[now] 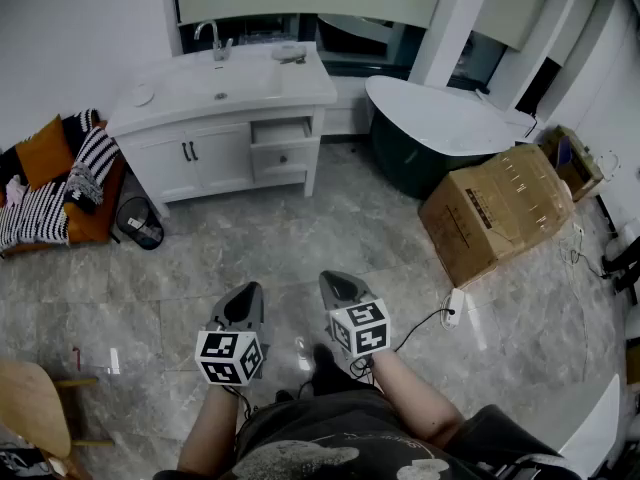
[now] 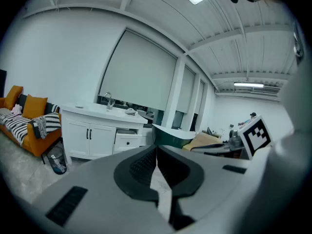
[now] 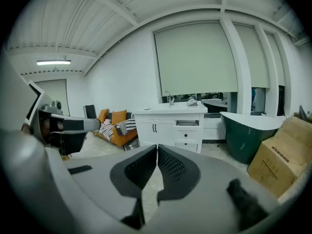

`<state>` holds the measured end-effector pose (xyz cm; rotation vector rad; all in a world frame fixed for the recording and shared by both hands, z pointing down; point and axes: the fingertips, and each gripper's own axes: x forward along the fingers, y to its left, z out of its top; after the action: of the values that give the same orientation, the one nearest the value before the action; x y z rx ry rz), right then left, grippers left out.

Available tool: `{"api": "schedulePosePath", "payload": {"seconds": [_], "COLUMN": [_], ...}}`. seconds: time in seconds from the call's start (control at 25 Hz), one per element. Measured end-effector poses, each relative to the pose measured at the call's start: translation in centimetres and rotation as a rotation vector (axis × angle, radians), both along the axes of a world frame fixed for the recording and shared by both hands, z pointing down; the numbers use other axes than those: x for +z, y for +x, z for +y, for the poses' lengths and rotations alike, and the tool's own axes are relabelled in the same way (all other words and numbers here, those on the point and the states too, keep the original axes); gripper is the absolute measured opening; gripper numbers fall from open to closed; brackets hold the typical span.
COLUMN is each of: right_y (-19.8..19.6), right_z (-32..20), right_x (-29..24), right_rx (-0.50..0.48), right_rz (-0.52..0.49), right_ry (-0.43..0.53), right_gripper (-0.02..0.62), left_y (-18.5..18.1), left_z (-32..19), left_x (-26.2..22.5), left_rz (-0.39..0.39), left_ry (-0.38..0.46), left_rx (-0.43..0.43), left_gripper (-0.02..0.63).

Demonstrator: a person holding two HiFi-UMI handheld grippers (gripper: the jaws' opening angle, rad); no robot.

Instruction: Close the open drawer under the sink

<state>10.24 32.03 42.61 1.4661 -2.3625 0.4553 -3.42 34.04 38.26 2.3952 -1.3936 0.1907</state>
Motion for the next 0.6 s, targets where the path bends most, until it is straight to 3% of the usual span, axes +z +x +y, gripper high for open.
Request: {"api": "schedulePosePath", "payload": {"seconds": [0.6], "right_y": [-2.9], "right_z": [3.2], "right_x": [-0.8], "right_rx": [0.008], "right_rz": [-0.005], "right_ry": [0.020], "right_gripper": [0.028], "left_y": [-3.3], "left_z": [3.1], "left_x": [-0.8], "left_rz": [0.022], "left_ry": [0.021], "left_rx": [-0.007], "left_gripper": [0.015]}}
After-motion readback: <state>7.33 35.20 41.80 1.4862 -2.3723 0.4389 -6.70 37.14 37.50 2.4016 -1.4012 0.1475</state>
